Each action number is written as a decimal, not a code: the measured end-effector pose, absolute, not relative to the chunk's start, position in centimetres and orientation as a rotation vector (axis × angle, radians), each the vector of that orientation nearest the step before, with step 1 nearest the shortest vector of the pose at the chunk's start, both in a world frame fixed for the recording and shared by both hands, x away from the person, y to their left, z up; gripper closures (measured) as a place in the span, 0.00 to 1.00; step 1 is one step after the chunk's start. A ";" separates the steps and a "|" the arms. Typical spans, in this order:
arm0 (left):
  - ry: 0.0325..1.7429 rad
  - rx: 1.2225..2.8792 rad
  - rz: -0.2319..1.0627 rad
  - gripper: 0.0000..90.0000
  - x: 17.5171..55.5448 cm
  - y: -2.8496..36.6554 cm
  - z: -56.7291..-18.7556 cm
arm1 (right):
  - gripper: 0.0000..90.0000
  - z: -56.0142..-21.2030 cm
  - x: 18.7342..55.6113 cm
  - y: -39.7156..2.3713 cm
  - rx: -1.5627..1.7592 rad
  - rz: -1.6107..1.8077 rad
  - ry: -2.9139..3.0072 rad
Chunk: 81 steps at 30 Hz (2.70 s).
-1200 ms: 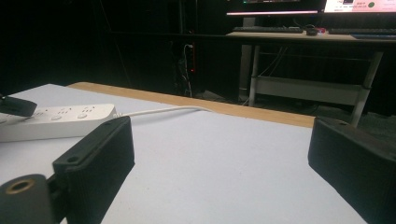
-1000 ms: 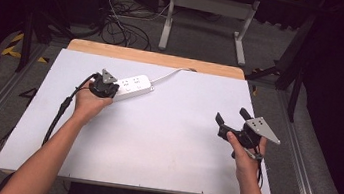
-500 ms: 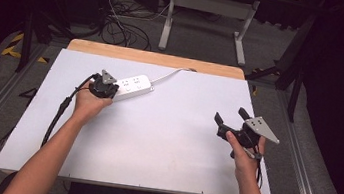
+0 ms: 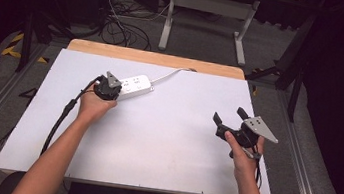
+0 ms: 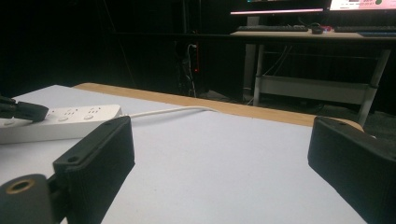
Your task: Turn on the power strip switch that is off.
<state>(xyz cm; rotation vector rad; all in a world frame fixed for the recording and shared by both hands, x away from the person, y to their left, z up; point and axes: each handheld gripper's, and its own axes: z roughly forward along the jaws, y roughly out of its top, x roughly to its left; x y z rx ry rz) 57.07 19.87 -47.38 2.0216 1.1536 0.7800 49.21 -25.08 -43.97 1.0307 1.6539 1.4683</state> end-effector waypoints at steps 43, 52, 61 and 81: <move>1.213 1.933 0.671 1.00 56.9 20.9 -47.7 | 0.09 -43.7 48.5 -25.4 1.035 1.469 1.634; 1.216 1.939 0.676 1.00 57.0 20.9 -47.6 | 0.09 -43.6 48.3 -25.3 1.029 1.467 1.635; 1.210 1.970 0.701 1.00 57.0 20.5 -47.5 | 0.09 -43.6 48.4 -25.3 1.033 1.470 1.635; 1.241 1.932 0.667 1.00 57.2 20.9 -47.3 | 0.09 -43.7 48.6 -25.5 1.043 1.471 1.633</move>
